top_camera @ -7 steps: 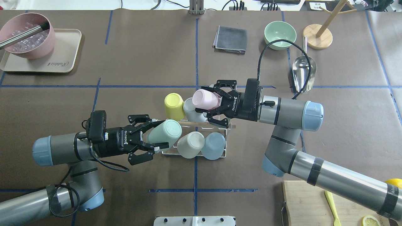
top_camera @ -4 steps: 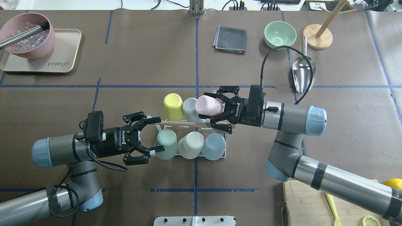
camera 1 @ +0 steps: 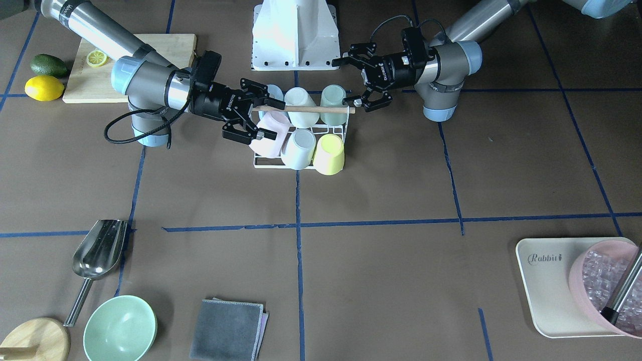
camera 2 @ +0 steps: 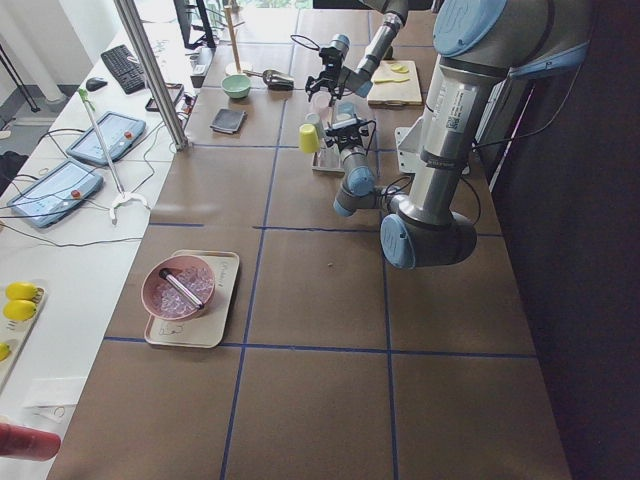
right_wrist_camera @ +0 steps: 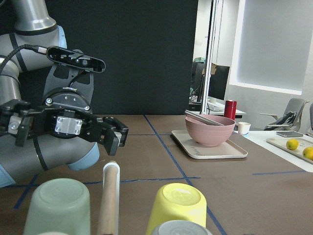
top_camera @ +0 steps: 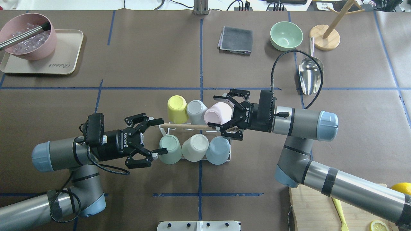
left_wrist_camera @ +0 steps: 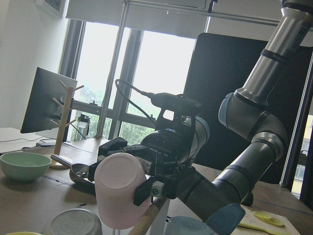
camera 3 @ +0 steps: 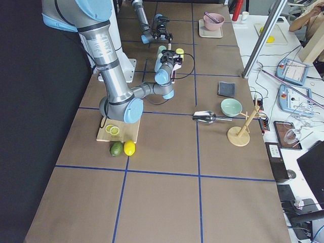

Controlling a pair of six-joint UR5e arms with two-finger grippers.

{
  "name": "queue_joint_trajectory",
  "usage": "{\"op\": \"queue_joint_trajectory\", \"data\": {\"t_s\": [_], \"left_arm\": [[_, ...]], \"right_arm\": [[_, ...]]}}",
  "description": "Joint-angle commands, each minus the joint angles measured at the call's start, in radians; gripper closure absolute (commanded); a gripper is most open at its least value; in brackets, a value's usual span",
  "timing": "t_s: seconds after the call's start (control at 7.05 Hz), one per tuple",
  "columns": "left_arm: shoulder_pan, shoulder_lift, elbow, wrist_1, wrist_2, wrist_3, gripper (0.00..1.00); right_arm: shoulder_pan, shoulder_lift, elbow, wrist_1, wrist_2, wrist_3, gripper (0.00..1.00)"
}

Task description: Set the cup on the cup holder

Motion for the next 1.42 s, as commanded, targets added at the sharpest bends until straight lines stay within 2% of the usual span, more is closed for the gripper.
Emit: {"op": "queue_joint_trajectory", "data": {"t_s": [0.0, 0.14, 0.28, 0.43, 0.57, 0.85, 0.99, 1.14, 1.28], "left_arm": [[-0.077, 0.008, -0.069, 0.031, -0.001, -0.008, 0.0], [-0.121, 0.015, -0.125, 0.106, -0.002, -0.012, 0.0], [-0.173, 0.065, -0.208, 0.208, -0.004, -0.015, 0.0], [-0.188, 0.108, -0.289, 0.316, -0.002, -0.062, 0.0], [-0.25, 0.125, -0.331, 0.423, -0.005, -0.112, 0.0], [-0.318, 0.168, -0.402, 0.657, -0.01, -0.15, 0.0], [-0.349, 0.233, -0.487, 0.817, -0.011, -0.156, 0.0], [-0.358, 0.266, -0.535, 0.97, -0.016, -0.154, 0.0], [-0.366, 0.268, -0.537, 1.079, -0.016, -0.154, 0.0]], "right_arm": [[0.004, -0.002, 0.002, 0.001, 0.003, 0.002, 0.0], [0.016, 0.001, 0.002, -0.004, 0.017, 0.002, 0.0], [0.03, 0.004, 0.002, -0.008, 0.041, 0.007, 0.0], [0.068, 0.01, 0.004, -0.026, 0.06, 0.023, 0.0], [0.108, 0.016, 0.016, -0.063, 0.093, 0.068, 0.0], [0.195, 0.015, 0.1, -0.262, 0.168, 0.079, 0.0], [0.218, 0.015, 0.135, -0.369, 0.181, 0.079, 0.0], [0.235, 0.013, 0.178, -0.502, 0.193, 0.079, 0.0], [0.251, 0.013, 0.218, -0.66, 0.216, 0.077, 0.0]]}}
